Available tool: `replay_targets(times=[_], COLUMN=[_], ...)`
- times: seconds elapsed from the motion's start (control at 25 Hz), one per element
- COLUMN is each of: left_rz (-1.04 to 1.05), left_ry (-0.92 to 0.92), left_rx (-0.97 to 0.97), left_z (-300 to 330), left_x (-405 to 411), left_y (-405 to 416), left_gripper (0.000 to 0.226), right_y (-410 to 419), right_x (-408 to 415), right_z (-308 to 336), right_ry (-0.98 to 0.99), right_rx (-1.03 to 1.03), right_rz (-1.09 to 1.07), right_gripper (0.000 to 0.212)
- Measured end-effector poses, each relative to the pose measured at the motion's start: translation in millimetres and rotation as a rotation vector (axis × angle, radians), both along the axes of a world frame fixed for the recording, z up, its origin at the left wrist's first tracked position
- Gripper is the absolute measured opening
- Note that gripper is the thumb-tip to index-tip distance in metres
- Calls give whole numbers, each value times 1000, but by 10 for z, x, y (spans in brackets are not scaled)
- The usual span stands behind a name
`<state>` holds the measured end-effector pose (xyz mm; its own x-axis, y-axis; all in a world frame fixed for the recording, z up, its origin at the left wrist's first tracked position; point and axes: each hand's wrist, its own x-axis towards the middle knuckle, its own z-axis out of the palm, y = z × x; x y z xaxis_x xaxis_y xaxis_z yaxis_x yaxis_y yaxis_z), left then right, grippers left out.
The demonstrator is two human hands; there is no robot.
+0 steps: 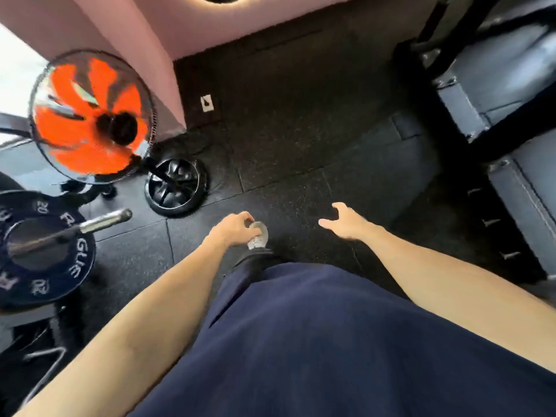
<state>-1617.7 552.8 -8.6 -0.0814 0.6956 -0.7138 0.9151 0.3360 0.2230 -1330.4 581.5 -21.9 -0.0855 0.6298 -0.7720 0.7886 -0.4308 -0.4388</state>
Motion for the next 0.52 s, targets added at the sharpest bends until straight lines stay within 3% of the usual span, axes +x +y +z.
replay_targets(times=[0.28, 0.52], left_rz=[-572, -959], left_ry=[-62, -96], left_rx=[-47, -61], left_z=[-129, -44], left_x=[569, 1193], left_y=[1677, 2624], left_gripper=[65, 56], right_y=[153, 135], right_x=[315, 190], right_z=[-28, 109], right_ry=[11, 16], right_rx=[14, 22], right_rz=[-565, -992], right_gripper=[79, 70])
